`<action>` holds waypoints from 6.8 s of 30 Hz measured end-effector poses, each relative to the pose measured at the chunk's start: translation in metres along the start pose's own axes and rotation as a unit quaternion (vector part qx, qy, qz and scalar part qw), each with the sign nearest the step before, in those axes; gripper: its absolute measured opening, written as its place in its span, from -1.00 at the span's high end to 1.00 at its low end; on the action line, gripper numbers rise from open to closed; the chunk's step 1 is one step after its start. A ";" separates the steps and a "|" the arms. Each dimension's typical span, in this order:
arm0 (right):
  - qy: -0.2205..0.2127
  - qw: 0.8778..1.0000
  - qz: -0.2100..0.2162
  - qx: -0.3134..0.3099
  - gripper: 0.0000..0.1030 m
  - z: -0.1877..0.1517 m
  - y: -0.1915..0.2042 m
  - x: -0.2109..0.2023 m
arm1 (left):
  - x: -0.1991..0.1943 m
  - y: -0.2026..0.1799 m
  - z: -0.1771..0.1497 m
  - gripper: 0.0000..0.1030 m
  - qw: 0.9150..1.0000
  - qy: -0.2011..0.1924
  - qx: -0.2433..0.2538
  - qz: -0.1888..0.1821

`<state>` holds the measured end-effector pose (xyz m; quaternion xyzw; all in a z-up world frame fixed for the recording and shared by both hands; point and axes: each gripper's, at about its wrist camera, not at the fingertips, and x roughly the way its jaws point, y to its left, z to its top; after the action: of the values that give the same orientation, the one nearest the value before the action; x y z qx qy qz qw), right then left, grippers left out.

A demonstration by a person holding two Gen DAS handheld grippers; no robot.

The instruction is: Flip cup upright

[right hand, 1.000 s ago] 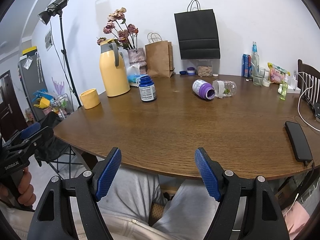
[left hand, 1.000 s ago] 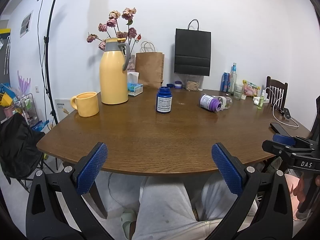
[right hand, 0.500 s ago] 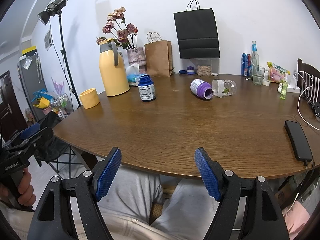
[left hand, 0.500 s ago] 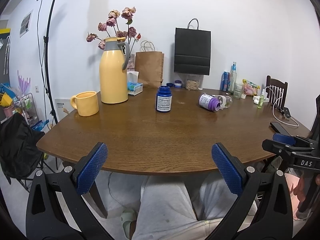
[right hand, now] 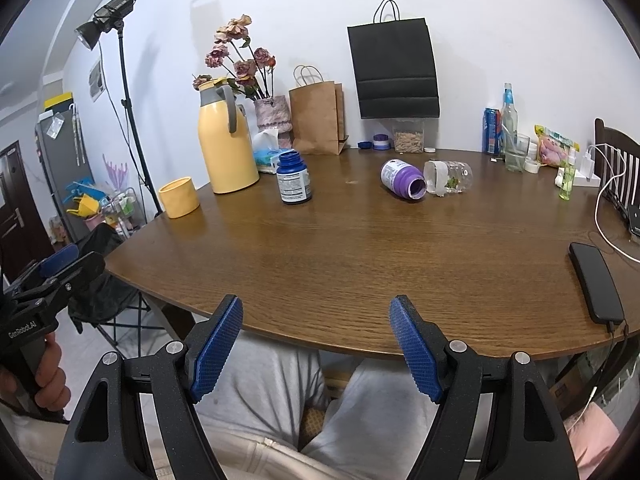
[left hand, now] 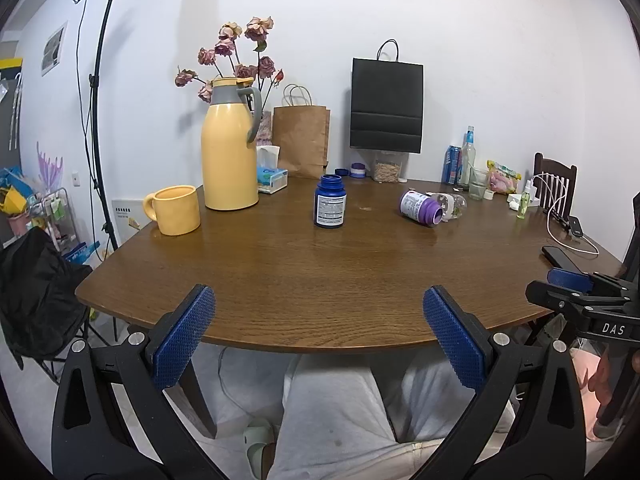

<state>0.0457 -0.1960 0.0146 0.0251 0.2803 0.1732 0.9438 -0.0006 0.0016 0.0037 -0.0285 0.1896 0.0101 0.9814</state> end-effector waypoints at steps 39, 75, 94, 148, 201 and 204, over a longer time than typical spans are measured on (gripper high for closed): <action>-0.010 0.999 -0.043 -0.001 -0.56 0.049 -0.040 0.044 | 0.071 0.001 0.046 -1.00 1.000 -0.011 -0.003 -0.026; 0.079 0.997 -0.002 -0.012 -0.56 0.190 -0.166 0.295 | 0.424 -0.179 0.203 -1.00 0.893 0.135 0.297 -0.309; 0.101 0.992 0.000 -0.081 -0.57 0.188 -0.154 0.326 | 0.426 -0.175 0.181 -1.00 0.920 0.109 0.265 -0.269; 0.117 0.993 0.016 -0.011 -0.57 0.181 -0.208 0.306 | 0.430 -0.186 0.136 -0.36 0.883 0.232 0.296 -0.280; 0.055 0.996 0.029 -0.066 -0.36 0.224 -0.095 0.282 | 0.329 -0.086 0.136 -0.56 0.964 0.144 0.147 -0.165; 0.079 0.993 -0.006 -0.088 -0.36 0.218 -0.076 0.304 | 0.324 -0.057 0.136 -0.72 0.985 0.114 0.105 -0.080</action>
<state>0.4245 -0.1528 0.0296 -0.0739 0.3373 0.1928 0.9185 0.3526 -0.0446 0.0122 0.0591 0.2977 -0.0918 0.9484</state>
